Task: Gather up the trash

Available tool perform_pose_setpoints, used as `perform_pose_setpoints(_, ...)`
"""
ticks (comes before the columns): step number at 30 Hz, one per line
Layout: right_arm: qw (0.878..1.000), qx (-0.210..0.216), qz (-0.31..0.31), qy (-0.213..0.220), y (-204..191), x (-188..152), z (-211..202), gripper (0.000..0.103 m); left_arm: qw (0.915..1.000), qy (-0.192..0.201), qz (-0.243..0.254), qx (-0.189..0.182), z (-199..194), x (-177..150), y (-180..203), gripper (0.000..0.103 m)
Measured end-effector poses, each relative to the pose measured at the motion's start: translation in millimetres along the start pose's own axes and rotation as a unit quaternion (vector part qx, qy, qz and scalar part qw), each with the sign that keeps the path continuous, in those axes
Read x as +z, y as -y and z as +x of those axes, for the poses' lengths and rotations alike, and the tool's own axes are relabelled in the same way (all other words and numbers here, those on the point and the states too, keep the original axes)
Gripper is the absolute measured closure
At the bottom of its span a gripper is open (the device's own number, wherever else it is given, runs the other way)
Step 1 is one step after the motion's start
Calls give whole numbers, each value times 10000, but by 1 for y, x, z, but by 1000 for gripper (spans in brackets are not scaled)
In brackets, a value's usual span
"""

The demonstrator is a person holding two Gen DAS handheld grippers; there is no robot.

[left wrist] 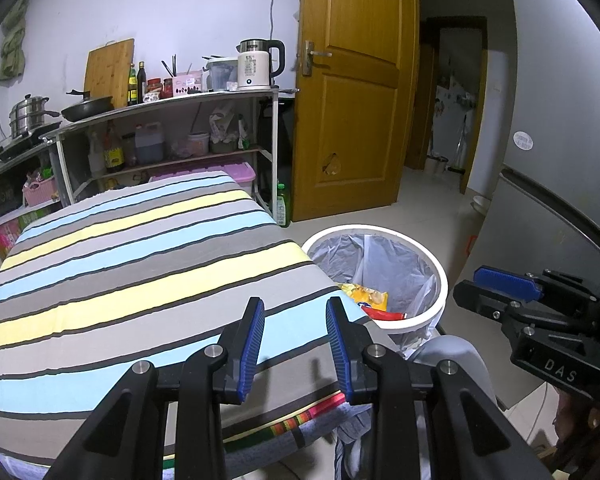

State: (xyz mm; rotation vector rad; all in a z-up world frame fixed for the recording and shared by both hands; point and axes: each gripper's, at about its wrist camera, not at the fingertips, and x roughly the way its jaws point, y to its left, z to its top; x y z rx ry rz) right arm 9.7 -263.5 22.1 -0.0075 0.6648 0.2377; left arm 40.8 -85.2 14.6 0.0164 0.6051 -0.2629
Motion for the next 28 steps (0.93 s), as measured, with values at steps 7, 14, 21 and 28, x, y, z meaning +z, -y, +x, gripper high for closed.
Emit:
perform_pose_setpoints(7, 10000, -4, -6, 1, 0, 0, 0, 70, 10000, -7, 0, 6, 0, 1, -1, 72)
perform_pose_setpoints(14, 10000, 9, -33, -25, 1, 2, 3, 70, 10000, 3, 22, 38, 0, 0, -1, 71)
perform_pose_setpoints(21, 10000, 10, -43, -41, 1, 2, 5, 70, 10000, 49, 35, 42, 3, 1, 2, 72)
perform_pose_setpoints(28, 10000, 14, -43, -43, 1, 3, 4, 70, 9999, 94, 12, 50, 3, -1, 2, 71)
